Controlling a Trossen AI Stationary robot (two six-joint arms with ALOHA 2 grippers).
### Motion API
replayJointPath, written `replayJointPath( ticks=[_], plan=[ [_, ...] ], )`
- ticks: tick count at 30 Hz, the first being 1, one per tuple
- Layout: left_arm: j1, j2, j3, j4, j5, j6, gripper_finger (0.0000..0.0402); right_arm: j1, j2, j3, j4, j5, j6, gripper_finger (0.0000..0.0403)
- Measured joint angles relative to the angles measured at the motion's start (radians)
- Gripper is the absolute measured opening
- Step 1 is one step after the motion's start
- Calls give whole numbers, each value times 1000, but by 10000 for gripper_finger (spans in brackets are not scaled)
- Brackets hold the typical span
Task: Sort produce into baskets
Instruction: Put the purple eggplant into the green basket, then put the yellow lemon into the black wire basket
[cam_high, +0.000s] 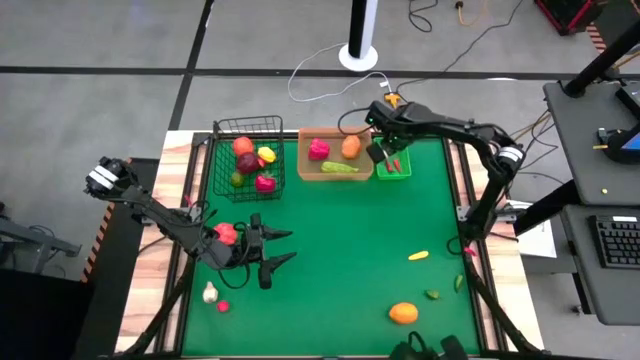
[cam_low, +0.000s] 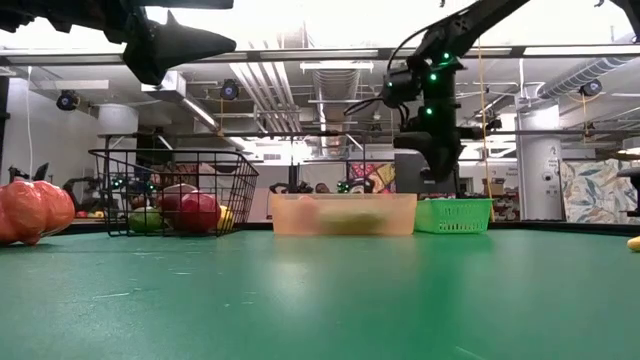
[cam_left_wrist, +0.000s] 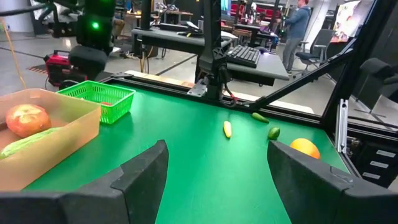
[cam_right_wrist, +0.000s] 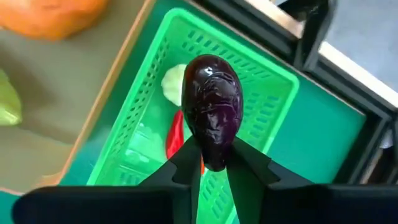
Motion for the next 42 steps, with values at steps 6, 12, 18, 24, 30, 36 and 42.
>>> replayJointPath(
  ticks=[6,12,18,24,30,36,42],
  plan=[
    [0,0,0,0,0,0,256,0,0,-26,0,2,-1,102],
    [0,0,3,0,0,-1,256,0,0,-26,2,9,-1,156],
    [0,0,3,0,0,-11,256,20,-30,-25,6,9,-4,191],
    [0,0,3,-1,1,-43,256,87,-107,-25,24,1,19,203],
    [0,0,4,-4,19,-48,256,261,-231,-25,26,-23,62,203],
    [0,0,4,-7,19,-48,256,442,-310,-25,27,-17,135,203],
    [0,0,4,-6,19,-48,256,584,-312,-25,30,-17,157,203]
  ],
)
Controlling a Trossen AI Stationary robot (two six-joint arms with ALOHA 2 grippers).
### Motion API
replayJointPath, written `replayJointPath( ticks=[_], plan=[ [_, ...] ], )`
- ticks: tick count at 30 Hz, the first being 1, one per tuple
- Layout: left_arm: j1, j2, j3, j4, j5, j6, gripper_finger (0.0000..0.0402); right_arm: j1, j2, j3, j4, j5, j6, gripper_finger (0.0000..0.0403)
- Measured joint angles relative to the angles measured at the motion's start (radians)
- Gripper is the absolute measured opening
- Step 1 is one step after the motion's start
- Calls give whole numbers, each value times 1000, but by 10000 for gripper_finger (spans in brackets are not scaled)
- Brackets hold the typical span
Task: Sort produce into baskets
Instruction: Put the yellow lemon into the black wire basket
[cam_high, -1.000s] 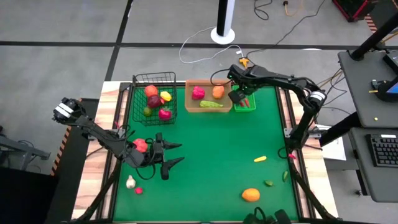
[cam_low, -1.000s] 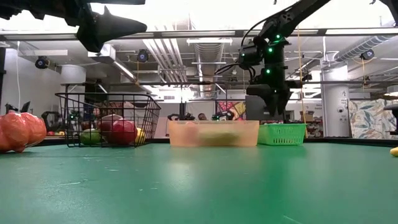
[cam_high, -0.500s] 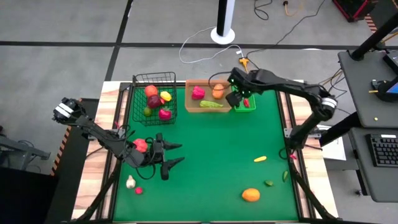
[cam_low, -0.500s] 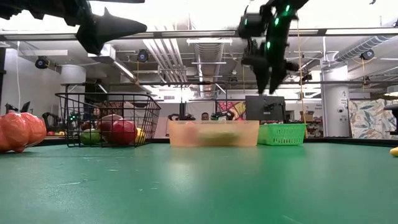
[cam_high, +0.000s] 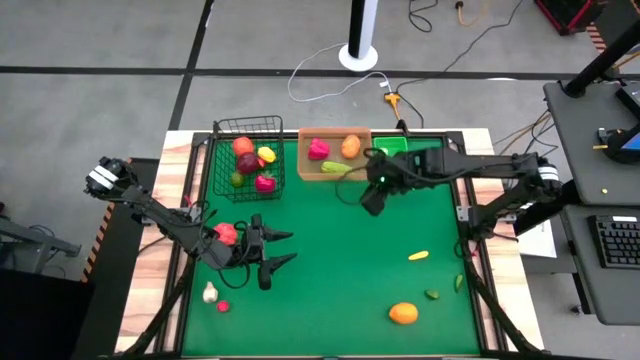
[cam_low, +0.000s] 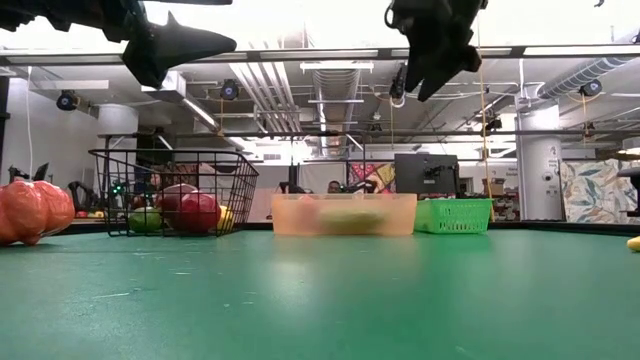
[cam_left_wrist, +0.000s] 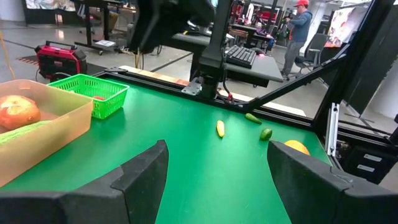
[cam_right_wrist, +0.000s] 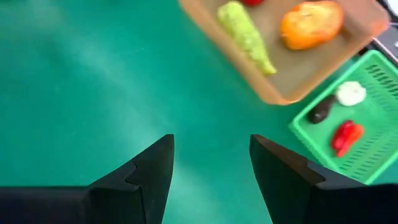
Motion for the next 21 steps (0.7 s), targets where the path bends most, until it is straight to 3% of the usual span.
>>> replayJointPath(
  ticks=[7,13,21],
  plan=[
    [0,0,0,0,0,-3,256,91,51,0,1,-13,4,203],
    [0,0,0,1,2,-2,256,144,60,0,-52,-160,68,203],
    [1,0,0,1,6,2,256,272,62,-11,-183,-193,242,203]
  ],
)
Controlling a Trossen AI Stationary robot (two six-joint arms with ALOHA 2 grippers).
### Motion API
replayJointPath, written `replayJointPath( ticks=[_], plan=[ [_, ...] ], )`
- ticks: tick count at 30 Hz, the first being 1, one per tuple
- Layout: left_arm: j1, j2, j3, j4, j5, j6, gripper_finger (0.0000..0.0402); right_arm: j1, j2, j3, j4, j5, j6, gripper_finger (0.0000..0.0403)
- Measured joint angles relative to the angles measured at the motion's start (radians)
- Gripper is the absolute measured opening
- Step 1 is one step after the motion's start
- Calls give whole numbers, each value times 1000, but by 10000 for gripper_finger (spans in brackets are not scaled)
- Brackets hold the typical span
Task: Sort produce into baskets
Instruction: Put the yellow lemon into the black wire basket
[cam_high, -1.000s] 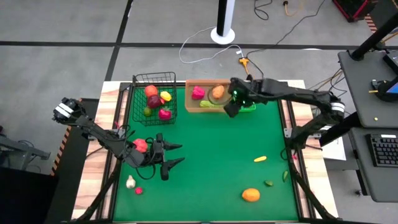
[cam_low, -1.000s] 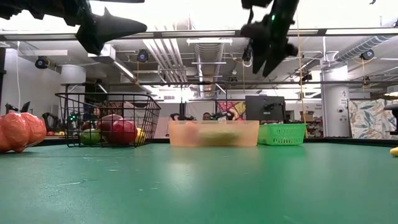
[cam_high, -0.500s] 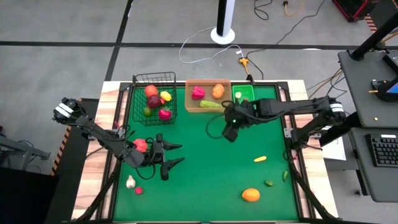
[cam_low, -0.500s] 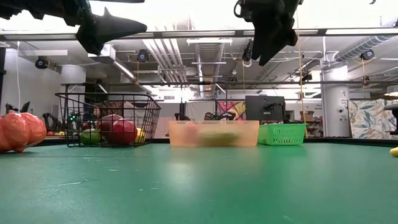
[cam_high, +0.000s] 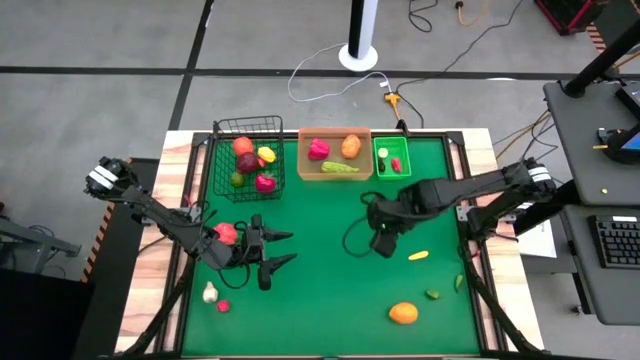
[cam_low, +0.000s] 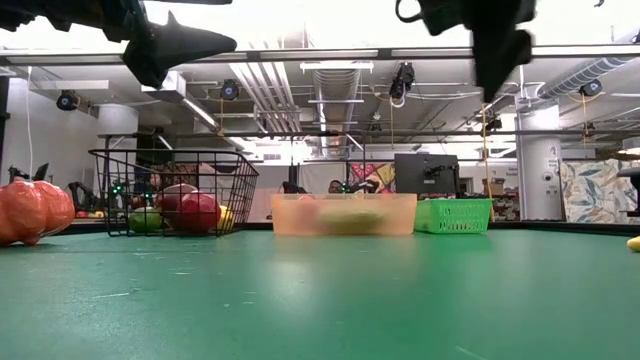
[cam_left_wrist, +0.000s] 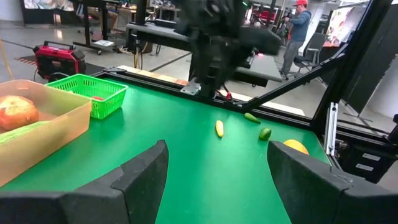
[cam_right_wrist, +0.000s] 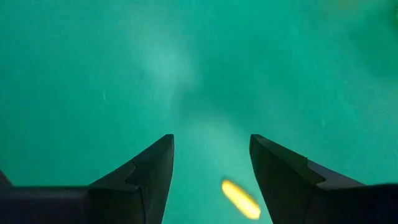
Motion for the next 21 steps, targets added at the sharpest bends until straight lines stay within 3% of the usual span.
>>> replayJointPath(
  ticks=[7,12,18,21],
  plan=[
    [0,0,0,1,0,109,256,98,1,-82,-119,-3,293,203],
    [0,0,29,0,1,218,256,139,1,-163,-137,-37,381,203],
    [0,0,75,-11,11,353,256,219,0,-239,-20,-183,464,203],
    [0,0,84,-21,17,408,256,270,0,-252,39,-201,555,203]
  ],
)
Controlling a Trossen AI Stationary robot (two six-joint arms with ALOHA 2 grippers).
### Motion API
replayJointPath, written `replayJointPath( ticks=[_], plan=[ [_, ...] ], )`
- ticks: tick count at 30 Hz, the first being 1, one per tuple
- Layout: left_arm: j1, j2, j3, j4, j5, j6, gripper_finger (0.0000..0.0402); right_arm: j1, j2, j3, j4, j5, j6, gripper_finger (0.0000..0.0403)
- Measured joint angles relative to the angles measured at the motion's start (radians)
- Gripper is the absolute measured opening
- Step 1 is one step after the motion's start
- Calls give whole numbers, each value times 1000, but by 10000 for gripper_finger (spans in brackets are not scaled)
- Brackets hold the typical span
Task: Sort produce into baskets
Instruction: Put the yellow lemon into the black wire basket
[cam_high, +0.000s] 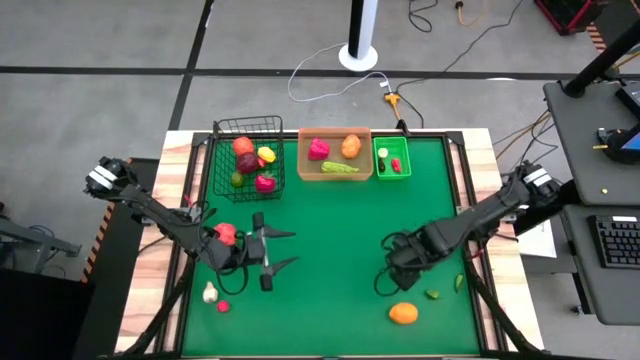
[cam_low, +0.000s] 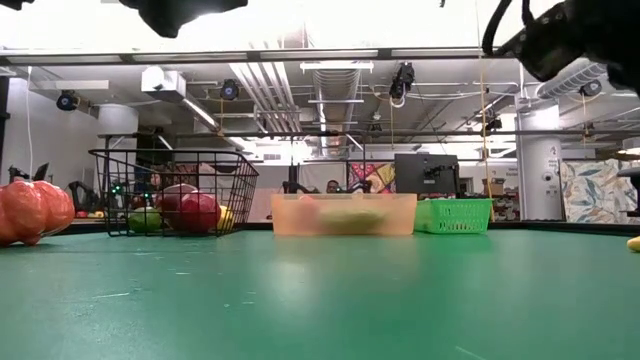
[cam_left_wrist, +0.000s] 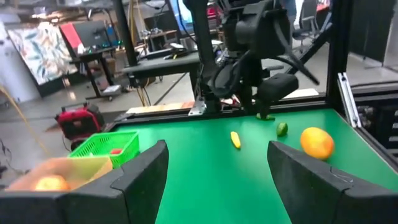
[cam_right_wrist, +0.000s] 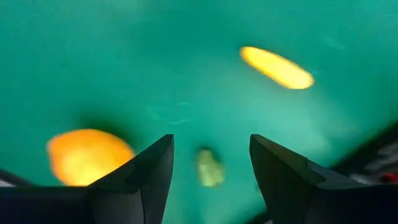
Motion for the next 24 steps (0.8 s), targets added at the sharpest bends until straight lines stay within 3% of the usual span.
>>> replayJointPath(
  ticks=[5,12,21,24],
  plan=[
    [2,0,1,0,13,54,256,87,0,4,112,8,21,214],
    [6,0,1,-3,13,114,256,204,48,43,116,186,-110,263],
    [17,0,4,-19,13,120,256,284,175,131,122,174,-316,336],
    [21,0,11,-14,13,123,256,290,218,170,117,126,-352,346]
  ],
)
